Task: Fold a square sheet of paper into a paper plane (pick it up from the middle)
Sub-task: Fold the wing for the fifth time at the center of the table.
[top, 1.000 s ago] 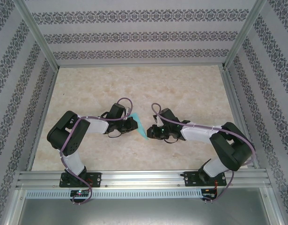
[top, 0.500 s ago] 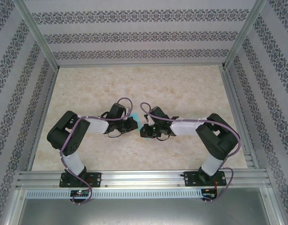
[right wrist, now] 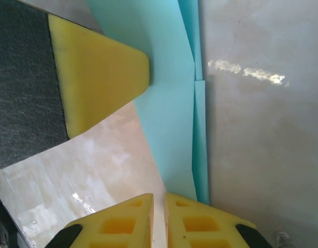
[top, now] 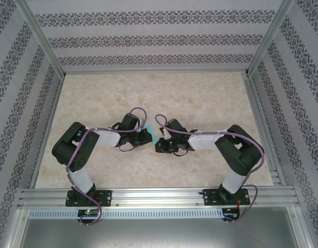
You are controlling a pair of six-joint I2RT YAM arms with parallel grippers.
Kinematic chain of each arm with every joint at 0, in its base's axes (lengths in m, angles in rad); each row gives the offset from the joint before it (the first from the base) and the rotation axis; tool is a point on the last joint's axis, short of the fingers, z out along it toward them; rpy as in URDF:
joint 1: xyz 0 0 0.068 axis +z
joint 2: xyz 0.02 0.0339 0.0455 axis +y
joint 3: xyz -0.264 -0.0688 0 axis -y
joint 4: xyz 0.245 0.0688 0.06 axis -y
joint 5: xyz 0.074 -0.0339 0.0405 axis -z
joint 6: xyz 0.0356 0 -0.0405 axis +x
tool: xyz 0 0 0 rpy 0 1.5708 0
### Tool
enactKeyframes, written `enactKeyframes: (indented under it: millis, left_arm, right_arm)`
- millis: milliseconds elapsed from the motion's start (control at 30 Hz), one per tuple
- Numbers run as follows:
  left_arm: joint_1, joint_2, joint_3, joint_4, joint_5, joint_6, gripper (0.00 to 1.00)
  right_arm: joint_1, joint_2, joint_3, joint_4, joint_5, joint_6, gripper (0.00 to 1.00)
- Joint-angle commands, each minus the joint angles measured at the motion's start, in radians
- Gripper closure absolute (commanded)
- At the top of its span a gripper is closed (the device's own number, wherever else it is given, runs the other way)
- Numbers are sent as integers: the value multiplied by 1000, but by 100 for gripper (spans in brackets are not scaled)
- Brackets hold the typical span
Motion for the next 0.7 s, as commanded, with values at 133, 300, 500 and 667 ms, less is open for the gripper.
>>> enactKeyframes:
  millis: [133, 300, 500, 667]
  left_arm:
    - [-6, 23, 29, -120, -101, 32, 92]
    - [-6, 30, 39, -158, -121, 34, 92]
    - [-6, 44, 38, -163, -130, 31, 92]
    - [-6, 49, 39, -162, -130, 29, 93]
  right_arm:
    - [-15, 6, -56, -72, -18, -41, 87]
    - [-17, -11, -70, -101, -28, -55, 88]
    - [-16, -39, -100, -138, -30, -69, 88]
    - [-17, -57, -132, -148, -27, -66, 88]
